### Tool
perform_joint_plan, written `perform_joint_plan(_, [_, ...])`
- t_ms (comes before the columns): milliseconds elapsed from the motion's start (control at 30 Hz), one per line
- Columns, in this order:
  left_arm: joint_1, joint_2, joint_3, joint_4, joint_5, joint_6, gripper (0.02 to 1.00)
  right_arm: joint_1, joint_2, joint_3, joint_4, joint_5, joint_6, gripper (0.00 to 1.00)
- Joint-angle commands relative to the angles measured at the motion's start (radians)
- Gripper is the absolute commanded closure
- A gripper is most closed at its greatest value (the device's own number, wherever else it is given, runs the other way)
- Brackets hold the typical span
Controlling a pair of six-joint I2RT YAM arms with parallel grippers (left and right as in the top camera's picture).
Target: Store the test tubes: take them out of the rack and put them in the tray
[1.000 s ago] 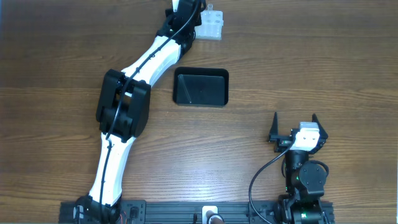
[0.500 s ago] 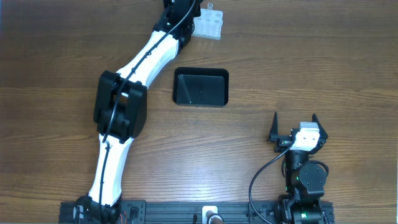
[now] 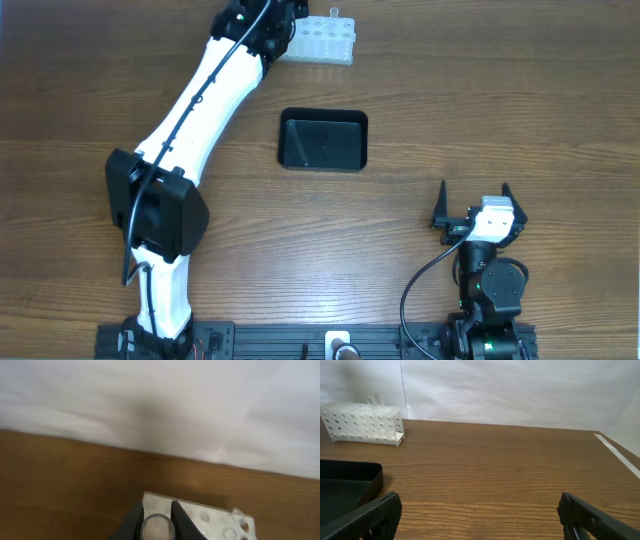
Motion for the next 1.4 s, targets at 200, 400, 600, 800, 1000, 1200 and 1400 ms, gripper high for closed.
perform_joint_plan(200, [-0.043, -0.002, -0.059, -0.265, 0.098, -0.329, 0.978, -0.006, -0.003, -0.005, -0.003, 0.009, -0.002, 0.009])
perform_joint_plan(400, [-0.077, 0.043, -0.113, -0.292, 0.115, -0.382, 0.98, -0.006, -0.003, -0.005, -0.003, 0.009, -0.002, 0.007])
perform_joint_plan(600, [-0.077, 0.081, -0.113, -0.354, 0.193, -0.404, 0.978, -0.006, -0.003, -0.005, -0.003, 0.009, -0.002, 0.009])
perform_joint_plan(800, [-0.077, 0.108, -0.113, -0.415, 0.199, -0.403, 0.978, -0.006, -0.003, -0.005, -0.003, 0.009, -0.002, 0.007])
perform_joint_plan(1000, [-0.076, 0.143, -0.113, -0.427, 0.206, -0.391, 0.978, -0.006, -0.003, -0.005, -0.003, 0.009, -0.002, 0.009])
perform_joint_plan(1200, [-0.076, 0.15, -0.113, -0.428, 0.221, -0.303, 0.978, -0.006, -0.003, -0.005, -0.003, 0.009, -0.002, 0.009])
perform_joint_plan(1400, [-0.076, 0.151, -0.113, -0.429, 0.222, -0.262, 0.967, -0.006, -0.003, -0.005, -0.003, 0.009, -0.002, 0.007])
